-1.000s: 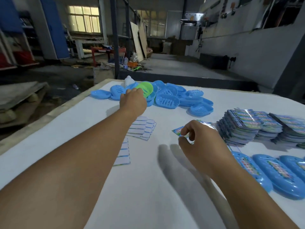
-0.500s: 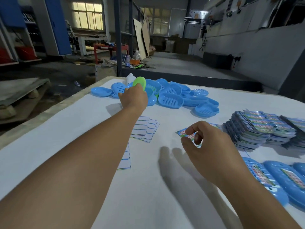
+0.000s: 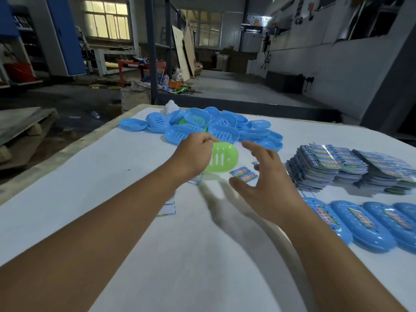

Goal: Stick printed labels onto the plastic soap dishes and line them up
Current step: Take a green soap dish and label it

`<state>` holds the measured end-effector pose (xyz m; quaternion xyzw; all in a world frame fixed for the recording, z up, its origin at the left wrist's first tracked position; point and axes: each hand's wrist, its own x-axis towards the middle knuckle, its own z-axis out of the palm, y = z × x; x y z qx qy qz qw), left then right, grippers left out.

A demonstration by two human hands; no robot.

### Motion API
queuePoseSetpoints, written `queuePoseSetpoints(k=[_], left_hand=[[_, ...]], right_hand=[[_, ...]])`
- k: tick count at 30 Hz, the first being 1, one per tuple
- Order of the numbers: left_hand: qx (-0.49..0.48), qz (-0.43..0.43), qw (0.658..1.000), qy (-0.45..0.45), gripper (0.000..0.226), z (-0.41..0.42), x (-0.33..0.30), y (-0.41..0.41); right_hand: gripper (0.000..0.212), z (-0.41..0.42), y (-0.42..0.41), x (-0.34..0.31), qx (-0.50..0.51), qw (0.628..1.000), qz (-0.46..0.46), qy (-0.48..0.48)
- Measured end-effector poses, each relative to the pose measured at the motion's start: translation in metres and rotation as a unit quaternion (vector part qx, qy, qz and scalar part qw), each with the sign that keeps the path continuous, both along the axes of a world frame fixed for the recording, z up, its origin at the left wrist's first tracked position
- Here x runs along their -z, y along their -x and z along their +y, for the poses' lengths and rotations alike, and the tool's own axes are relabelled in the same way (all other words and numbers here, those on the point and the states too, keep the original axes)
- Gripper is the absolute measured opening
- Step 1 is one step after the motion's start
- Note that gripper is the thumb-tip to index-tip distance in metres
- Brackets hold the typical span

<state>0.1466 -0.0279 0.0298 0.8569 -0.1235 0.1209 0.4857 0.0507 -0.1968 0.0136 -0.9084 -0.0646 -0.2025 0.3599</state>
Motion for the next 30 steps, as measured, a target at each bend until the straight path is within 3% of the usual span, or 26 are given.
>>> queuePoseSetpoints(k=[3,10,14,16,19,22,25,28,30], left_hand=[[0.051,0.058,0.997,0.033,0.033,-0.001,0.007,0.021],[0.039,0.11,0.991,0.071,0.014,0.011,0.016,0.045],[0.102,0.046,0.99,-0.081,0.051,0.024,0.026,0.059],[0.151,0.063,0.984,-0.076,0.058,0.029,0.028,0.064],[0.194,0.082,0.977,-0.041,0.058,0.034,0.026,0.069],[0.156,0.024,0.97,-0.186,0.056,0.036,0.021,0.067],[0.138,0.027,0.963,-0.228,0.055,0.037,0.02,0.064],[0.131,0.029,0.958,-0.254,0.055,0.038,0.019,0.065],[0.128,0.04,0.955,-0.263,0.055,0.038,0.017,0.065]], right_hand=[[0.088,0.003,0.001,0.0,-0.071,0.997,0.019,0.014],[0.064,0.003,-0.006,0.007,-0.101,0.992,0.015,0.069],[0.061,0.001,-0.008,0.009,-0.086,0.99,0.044,0.102],[0.058,-0.001,-0.007,0.008,-0.087,0.988,0.057,0.117],[0.057,-0.006,-0.005,0.007,-0.081,0.988,0.078,0.11],[0.055,-0.008,-0.004,0.009,-0.079,0.983,0.117,0.12],[0.06,-0.008,-0.004,0.011,-0.067,0.981,0.143,0.113],[0.049,-0.009,-0.01,0.009,-0.003,0.993,0.1,0.063],[0.042,-0.012,-0.015,0.008,0.054,0.992,0.069,0.089]])
